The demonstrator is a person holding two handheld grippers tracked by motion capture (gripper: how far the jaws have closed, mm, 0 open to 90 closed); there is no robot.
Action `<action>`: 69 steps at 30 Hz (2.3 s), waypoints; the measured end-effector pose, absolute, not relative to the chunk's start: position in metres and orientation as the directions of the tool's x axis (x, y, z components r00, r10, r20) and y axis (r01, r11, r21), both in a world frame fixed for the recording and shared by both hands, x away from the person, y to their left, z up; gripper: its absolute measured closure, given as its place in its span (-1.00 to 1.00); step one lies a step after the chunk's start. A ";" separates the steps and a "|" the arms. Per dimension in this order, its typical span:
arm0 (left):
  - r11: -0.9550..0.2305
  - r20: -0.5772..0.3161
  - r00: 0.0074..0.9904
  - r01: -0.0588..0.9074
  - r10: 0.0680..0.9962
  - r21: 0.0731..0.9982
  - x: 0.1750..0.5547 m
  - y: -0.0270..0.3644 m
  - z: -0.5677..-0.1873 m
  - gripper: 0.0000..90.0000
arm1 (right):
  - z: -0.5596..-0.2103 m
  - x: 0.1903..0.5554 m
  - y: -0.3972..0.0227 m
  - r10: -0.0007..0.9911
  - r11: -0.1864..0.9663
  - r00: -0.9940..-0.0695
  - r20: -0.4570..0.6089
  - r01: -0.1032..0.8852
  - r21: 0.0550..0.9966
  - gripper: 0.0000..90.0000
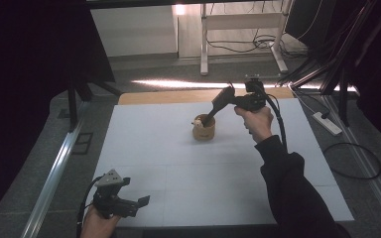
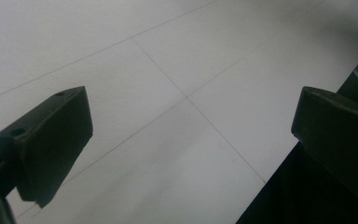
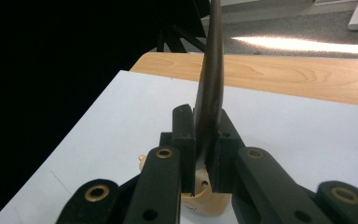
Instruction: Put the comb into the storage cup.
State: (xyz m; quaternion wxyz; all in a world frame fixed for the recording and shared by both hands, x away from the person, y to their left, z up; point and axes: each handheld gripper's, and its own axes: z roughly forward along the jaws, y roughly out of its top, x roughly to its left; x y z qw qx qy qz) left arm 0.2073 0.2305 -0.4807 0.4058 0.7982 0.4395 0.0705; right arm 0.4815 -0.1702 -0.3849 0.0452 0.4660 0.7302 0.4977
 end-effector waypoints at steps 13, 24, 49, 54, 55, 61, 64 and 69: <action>-0.286 -0.243 0.604 0.645 0.759 0.709 0.207 0.231 -0.481 -1.00 | -0.399 0.485 -0.170 0.709 0.042 -0.547 0.446 0.663 0.747 0.86; -0.287 -0.240 0.603 0.645 0.761 0.709 0.207 0.230 -0.481 -1.00 | -0.412 0.489 -0.171 0.694 0.019 -0.531 0.486 0.688 0.725 0.86; -0.289 -0.240 0.602 0.647 0.762 0.705 0.208 0.230 -0.481 -1.00 | -0.431 0.498 -0.185 0.660 -0.056 -0.476 0.581 0.740 0.670 0.84; -0.289 -0.240 0.602 0.647 0.762 0.705 0.208 0.230 -0.481 -1.00 | -0.433 0.499 -0.185 0.669 -0.052 -0.470 0.576 0.744 0.667 0.74; -0.289 -0.240 0.602 0.647 0.762 0.705 0.208 0.230 -0.481 -1.00 | -0.433 0.499 -0.185 0.669 -0.050 -0.470 0.576 0.744 0.666 0.74; -0.288 -0.241 0.601 0.648 0.762 0.705 0.207 0.230 -0.481 -1.00 | -0.433 0.498 -0.185 0.684 -0.038 -0.472 0.557 0.738 0.673 0.64; -0.289 -0.240 0.602 0.648 0.762 0.705 0.208 0.230 -0.481 -1.00 | -0.432 0.498 -0.185 0.690 -0.030 -0.478 0.544 0.732 0.680 0.60; -0.289 -0.241 0.601 0.649 0.762 0.704 0.208 0.230 -0.481 -1.00 | -0.430 0.496 -0.184 0.704 -0.011 -0.490 0.515 0.717 0.697 0.51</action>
